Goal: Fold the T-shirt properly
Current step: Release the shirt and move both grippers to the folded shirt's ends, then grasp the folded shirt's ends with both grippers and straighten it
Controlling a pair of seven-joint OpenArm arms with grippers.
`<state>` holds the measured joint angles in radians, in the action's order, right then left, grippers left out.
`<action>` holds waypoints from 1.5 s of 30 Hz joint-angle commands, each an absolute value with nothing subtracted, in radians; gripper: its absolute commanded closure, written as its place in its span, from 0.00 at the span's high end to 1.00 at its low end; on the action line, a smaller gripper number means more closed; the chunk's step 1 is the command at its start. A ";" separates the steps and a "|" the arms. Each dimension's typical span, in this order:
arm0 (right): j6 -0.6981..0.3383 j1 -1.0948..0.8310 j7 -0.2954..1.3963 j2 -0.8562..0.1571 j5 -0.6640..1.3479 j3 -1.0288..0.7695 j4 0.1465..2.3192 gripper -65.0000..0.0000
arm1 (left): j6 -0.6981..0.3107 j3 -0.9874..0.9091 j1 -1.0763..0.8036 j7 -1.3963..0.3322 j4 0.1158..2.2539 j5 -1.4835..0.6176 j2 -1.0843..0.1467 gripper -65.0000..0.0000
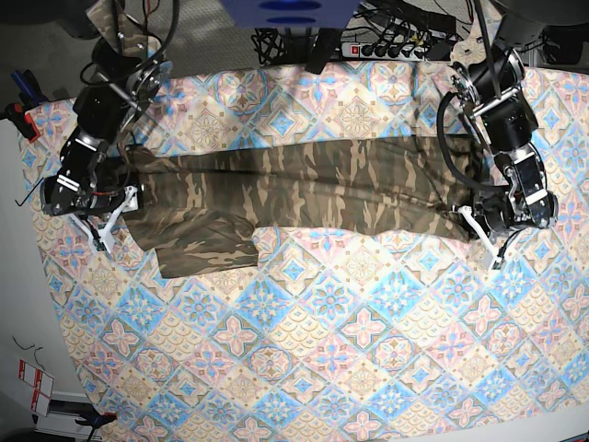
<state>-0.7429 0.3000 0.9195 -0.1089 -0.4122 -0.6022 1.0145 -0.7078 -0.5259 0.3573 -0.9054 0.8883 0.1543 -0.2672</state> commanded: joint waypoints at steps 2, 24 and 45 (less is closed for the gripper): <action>-0.697 0.338 0.875 -0.122 -0.432 -0.599 0.961 0.62 | -0.698 -0.539 0.430 -0.878 0.846 0.142 -0.311 0.01; -0.645 0.384 0.831 -0.120 -0.430 -0.599 0.892 0.62 | -0.698 -0.475 0.156 -0.803 0.817 0.148 -0.358 0.03; -0.644 0.381 0.834 -0.107 -0.430 -0.595 0.897 0.62 | -0.698 -0.469 -0.088 -1.130 1.824 0.183 -0.358 0.29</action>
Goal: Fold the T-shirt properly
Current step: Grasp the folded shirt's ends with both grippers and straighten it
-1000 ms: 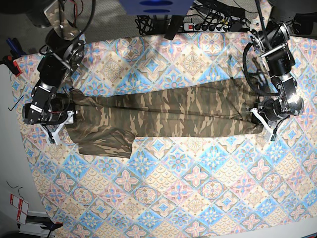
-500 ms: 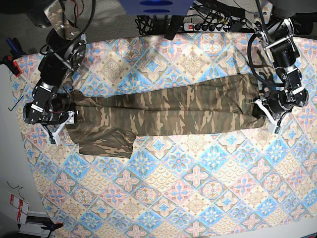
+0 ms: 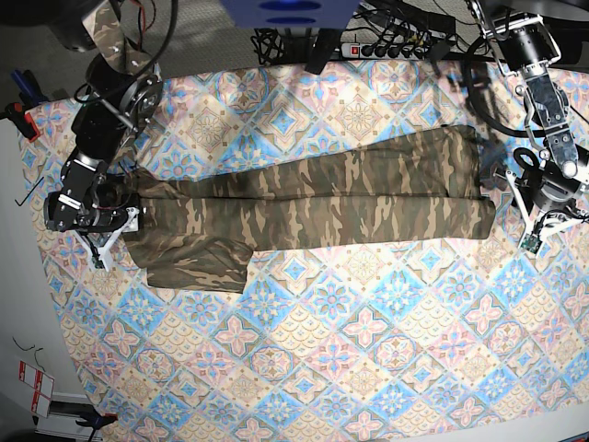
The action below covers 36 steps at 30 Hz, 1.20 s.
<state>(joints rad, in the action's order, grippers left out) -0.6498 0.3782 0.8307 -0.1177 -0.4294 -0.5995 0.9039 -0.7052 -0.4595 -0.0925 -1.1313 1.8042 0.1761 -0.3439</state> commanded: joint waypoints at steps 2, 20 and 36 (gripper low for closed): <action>-0.645 0.381 0.835 -0.107 -0.430 -0.595 0.900 0.62 | -0.698 -0.467 -0.088 -1.179 1.871 0.185 -0.358 0.29; -0.648 0.329 1.112 -0.101 -0.432 -0.437 1.514 0.62 | -0.698 -0.269 0.044 -1.167 1.914 0.661 -0.177 0.28; -0.698 0.383 1.147 -0.105 -0.239 -0.343 1.520 0.62 | -0.698 -0.295 -0.051 -0.875 1.919 0.644 0.015 0.29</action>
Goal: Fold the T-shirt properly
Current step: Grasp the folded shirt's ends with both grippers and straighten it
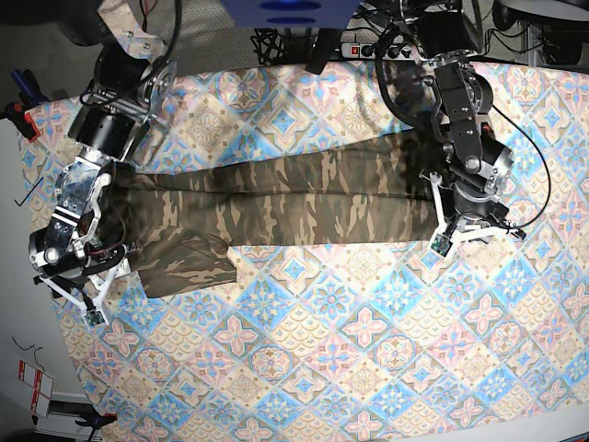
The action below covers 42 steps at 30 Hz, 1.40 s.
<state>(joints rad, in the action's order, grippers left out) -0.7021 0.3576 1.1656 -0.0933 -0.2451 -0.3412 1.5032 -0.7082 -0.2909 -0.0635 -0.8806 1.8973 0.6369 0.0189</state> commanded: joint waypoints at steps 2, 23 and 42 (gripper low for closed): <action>-0.698 0.387 1.129 -0.105 -0.189 -0.377 1.472 0.62 | -0.698 -0.344 -0.027 -0.906 1.920 0.567 0.028 0.29; -0.698 0.601 0.842 -0.219 -0.133 -0.464 0.858 0.62 | -0.698 -0.377 0.031 -1.280 1.750 -0.486 -0.378 0.29; -0.698 0.766 0.315 -0.352 -0.137 -0.461 0.205 0.77 | -0.698 -0.383 0.010 -1.280 1.750 -0.479 -0.380 0.29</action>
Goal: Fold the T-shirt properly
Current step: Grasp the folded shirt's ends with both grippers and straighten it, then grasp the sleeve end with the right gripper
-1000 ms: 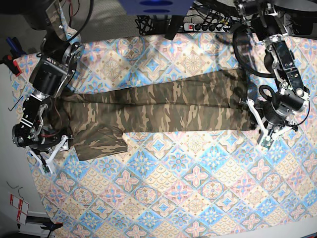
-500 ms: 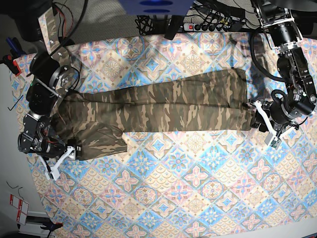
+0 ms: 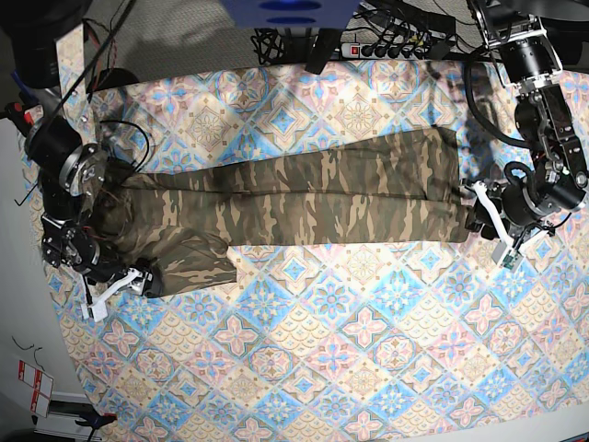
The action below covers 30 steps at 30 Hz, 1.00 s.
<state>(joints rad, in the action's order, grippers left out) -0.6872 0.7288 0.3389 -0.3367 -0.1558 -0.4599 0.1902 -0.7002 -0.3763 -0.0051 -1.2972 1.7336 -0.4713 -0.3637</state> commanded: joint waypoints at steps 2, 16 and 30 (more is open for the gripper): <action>-0.698 0.765 0.265 -0.352 -0.137 -0.460 0.183 0.77 | -0.698 -0.383 0.013 -1.280 1.750 -0.479 -0.380 0.29; -0.486 0.630 0.090 -0.354 -0.139 -0.458 0.102 0.77 | -0.698 -0.383 0.008 -1.280 1.751 -0.479 -0.423 0.29; -0.579 0.622 0.268 -0.303 -0.139 -0.349 0.104 0.77 | -0.698 -0.383 0.008 -1.280 1.751 -0.481 -0.426 0.28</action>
<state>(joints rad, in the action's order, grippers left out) -0.5518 0.6281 0.1585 -0.3325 -0.1036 -0.3553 0.1192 -0.7002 -0.3782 -0.0051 -1.2976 1.7336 -0.4713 -0.4107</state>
